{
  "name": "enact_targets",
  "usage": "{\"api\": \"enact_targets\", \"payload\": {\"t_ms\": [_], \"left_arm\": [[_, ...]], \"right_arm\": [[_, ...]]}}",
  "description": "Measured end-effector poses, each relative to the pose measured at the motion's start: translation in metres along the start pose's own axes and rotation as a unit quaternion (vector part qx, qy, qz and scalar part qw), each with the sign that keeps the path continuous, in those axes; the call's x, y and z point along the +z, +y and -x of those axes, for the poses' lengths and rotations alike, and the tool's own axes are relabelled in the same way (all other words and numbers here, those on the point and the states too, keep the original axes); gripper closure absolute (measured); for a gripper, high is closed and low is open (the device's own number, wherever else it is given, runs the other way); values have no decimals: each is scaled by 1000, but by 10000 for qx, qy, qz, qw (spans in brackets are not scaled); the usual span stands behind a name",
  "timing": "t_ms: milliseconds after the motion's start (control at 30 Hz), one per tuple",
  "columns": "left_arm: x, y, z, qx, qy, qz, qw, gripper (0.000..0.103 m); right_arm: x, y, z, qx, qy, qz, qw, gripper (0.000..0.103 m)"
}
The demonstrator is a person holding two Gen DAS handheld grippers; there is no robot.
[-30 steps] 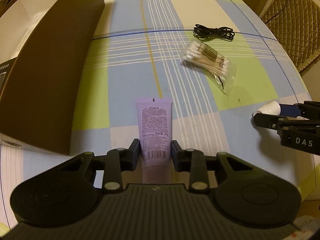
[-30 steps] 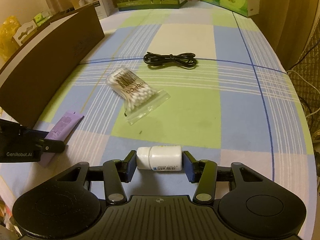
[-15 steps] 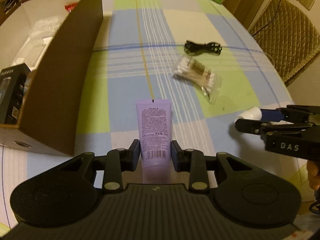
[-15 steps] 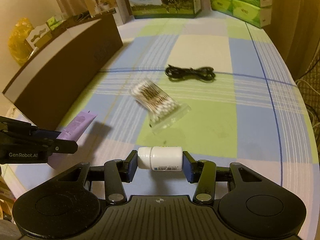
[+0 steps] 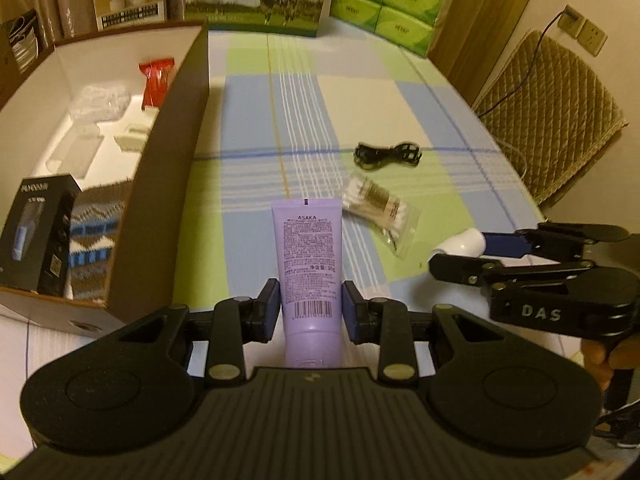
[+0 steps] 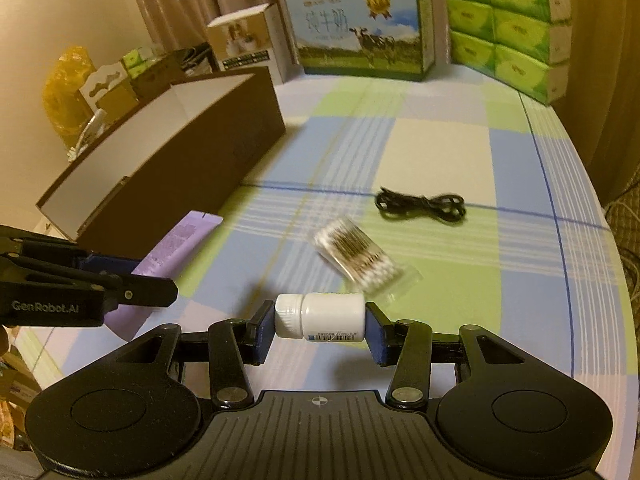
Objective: Organize objects
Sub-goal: 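Carry the purple tube with the left gripper while the right carries the pill bottle toward the box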
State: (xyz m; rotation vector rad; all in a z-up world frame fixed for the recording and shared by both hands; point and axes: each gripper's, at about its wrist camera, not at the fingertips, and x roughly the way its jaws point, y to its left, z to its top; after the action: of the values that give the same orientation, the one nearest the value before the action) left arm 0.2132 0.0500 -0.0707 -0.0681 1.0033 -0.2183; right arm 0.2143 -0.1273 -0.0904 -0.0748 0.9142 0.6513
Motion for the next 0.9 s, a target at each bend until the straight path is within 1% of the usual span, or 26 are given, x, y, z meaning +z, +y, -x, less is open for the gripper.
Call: {"api": "enact_targets", "payload": {"t_ms": [200, 367, 500, 667, 900], "left_arm": [[10, 10, 25, -31, -325, 73, 9994, 76], [17, 27, 44, 42, -561, 175, 9983, 76], [20, 44, 58, 130, -693, 280, 9971, 76], [23, 68, 74, 277, -862, 412, 9950, 76], [29, 111, 86, 601, -959, 580, 9919, 75]], "right_arm": [[15, 19, 3, 158, -156, 190, 9996, 59], [31, 40, 3, 359, -300, 372, 9982, 59], [45, 60, 2, 601, -393, 485, 9962, 59], [64, 91, -5, 912, -527, 726, 9918, 59], [85, 133, -27, 1181, -619, 992, 9861, 59]]}}
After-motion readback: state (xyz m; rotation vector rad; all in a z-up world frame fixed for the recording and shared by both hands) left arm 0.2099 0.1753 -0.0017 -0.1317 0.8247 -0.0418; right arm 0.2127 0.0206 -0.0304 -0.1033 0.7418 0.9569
